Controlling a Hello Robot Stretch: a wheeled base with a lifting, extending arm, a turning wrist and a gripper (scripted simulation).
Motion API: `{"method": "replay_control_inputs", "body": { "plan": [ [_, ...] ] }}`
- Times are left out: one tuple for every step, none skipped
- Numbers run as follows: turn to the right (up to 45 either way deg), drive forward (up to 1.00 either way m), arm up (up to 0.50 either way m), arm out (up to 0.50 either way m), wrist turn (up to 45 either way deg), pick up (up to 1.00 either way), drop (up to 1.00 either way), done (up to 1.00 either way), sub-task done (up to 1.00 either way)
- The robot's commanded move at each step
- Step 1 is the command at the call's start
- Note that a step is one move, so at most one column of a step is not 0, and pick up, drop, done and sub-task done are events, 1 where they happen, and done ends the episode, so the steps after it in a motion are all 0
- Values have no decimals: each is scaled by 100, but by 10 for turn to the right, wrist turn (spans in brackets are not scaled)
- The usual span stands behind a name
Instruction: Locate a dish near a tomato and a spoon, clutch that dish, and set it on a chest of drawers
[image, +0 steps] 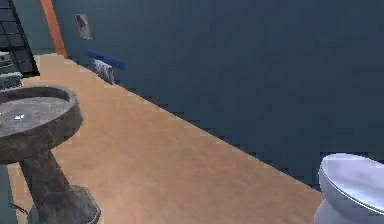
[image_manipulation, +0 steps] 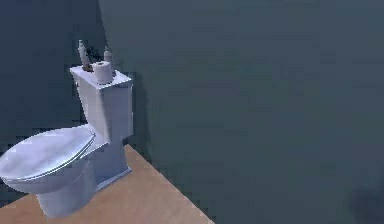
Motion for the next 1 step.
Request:
{"method": "replay_control_inputs", "body": {
  "plan": [
    [0, 100, 0, 0, 0, 0, 0, 0, 0]
  ]
}}
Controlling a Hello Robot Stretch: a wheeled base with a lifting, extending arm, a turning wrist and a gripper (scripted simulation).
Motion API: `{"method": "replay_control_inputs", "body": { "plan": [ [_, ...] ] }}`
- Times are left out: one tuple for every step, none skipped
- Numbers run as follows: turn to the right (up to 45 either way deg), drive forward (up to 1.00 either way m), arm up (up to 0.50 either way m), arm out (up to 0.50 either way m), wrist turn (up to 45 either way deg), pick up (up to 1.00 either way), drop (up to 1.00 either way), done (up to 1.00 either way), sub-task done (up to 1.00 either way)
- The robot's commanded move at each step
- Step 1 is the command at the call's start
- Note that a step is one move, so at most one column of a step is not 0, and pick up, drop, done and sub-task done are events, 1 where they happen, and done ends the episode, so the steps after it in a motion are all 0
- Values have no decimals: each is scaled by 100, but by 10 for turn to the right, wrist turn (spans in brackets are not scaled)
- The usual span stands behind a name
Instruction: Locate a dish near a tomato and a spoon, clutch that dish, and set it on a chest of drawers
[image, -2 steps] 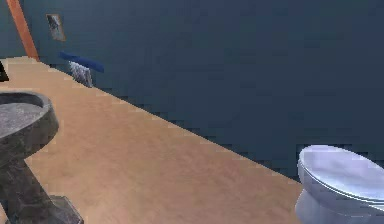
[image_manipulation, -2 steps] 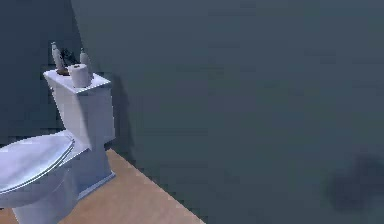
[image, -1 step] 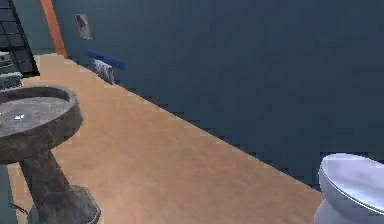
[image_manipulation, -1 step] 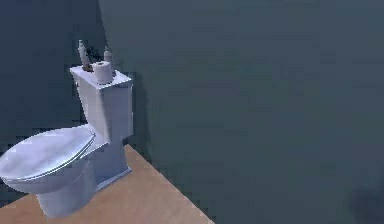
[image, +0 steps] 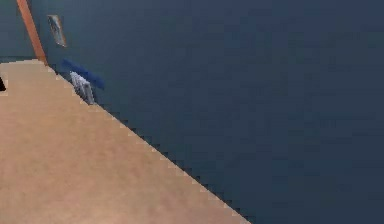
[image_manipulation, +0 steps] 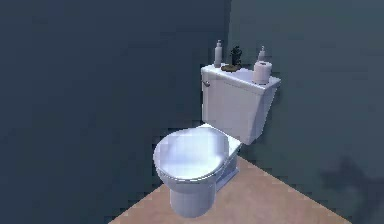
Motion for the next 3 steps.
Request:
{"method": "replay_control_inputs", "body": {
  "plan": [
    [-30, 0, 0, 0, 0, 0, 0, 0, 0],
    [0, 45, 0, 0, 0, 0, 0, 0, 0],
    [-390, 0, 0, 0, 0, 0, 0, 0, 0]
  ]
}}
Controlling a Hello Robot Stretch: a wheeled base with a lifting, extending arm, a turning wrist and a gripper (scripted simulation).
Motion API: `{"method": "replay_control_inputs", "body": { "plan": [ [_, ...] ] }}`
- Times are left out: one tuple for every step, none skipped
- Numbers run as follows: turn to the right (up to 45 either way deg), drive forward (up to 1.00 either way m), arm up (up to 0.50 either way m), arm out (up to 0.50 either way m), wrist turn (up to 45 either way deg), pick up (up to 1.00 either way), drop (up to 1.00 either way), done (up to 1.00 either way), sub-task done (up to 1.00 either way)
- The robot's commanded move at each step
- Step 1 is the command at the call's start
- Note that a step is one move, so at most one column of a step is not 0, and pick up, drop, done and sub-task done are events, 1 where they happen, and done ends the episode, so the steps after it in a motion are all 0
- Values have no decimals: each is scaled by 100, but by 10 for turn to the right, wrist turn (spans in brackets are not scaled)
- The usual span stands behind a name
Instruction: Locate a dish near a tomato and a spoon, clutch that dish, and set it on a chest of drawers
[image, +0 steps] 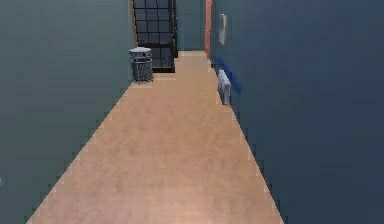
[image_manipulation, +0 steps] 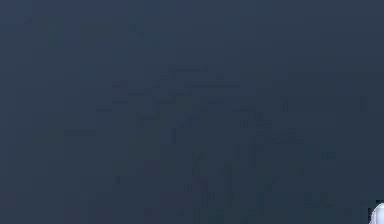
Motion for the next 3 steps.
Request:
{"method": "replay_control_inputs", "body": {
  "plan": [
    [0, 100, 0, 0, 0, 0, 0, 0, 0],
    [0, 100, 0, 0, 0, 0, 0, 0, 0],
    [0, 100, 0, 0, 0, 0, 0, 0, 0]
  ]
}}
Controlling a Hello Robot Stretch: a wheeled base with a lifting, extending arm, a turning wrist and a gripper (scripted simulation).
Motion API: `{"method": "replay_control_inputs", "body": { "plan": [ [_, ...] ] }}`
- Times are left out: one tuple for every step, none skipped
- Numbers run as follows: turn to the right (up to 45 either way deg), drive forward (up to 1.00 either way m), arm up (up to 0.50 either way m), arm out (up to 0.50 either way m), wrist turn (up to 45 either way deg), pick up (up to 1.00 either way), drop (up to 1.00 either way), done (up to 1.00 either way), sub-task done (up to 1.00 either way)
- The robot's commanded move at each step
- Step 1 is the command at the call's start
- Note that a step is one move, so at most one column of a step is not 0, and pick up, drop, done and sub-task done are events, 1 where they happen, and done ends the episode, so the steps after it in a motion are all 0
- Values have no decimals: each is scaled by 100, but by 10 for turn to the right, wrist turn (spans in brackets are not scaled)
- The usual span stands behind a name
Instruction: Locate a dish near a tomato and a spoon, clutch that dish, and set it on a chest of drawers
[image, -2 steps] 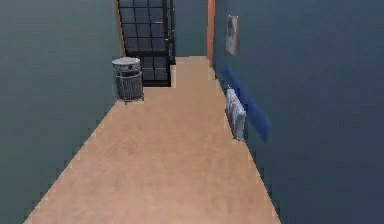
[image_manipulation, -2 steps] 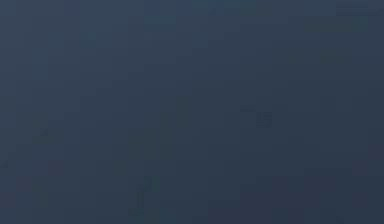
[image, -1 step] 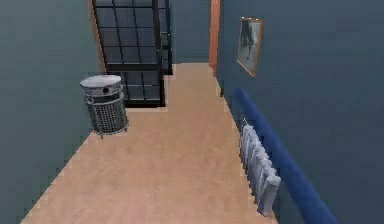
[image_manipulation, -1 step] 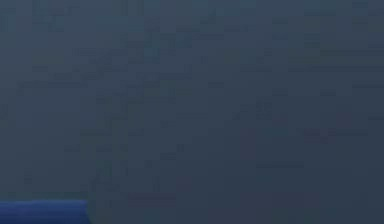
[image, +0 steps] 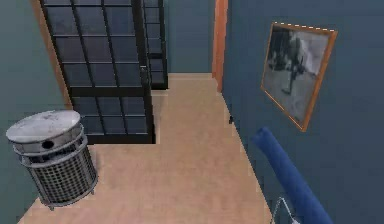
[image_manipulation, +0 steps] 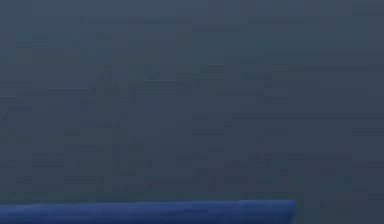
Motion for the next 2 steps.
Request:
{"method": "replay_control_inputs", "body": {
  "plan": [
    [0, 100, 0, 0, 0, 0, 0, 0, 0],
    [30, 0, 0, 0, 0, 0, 0, 0, 0]
  ]
}}
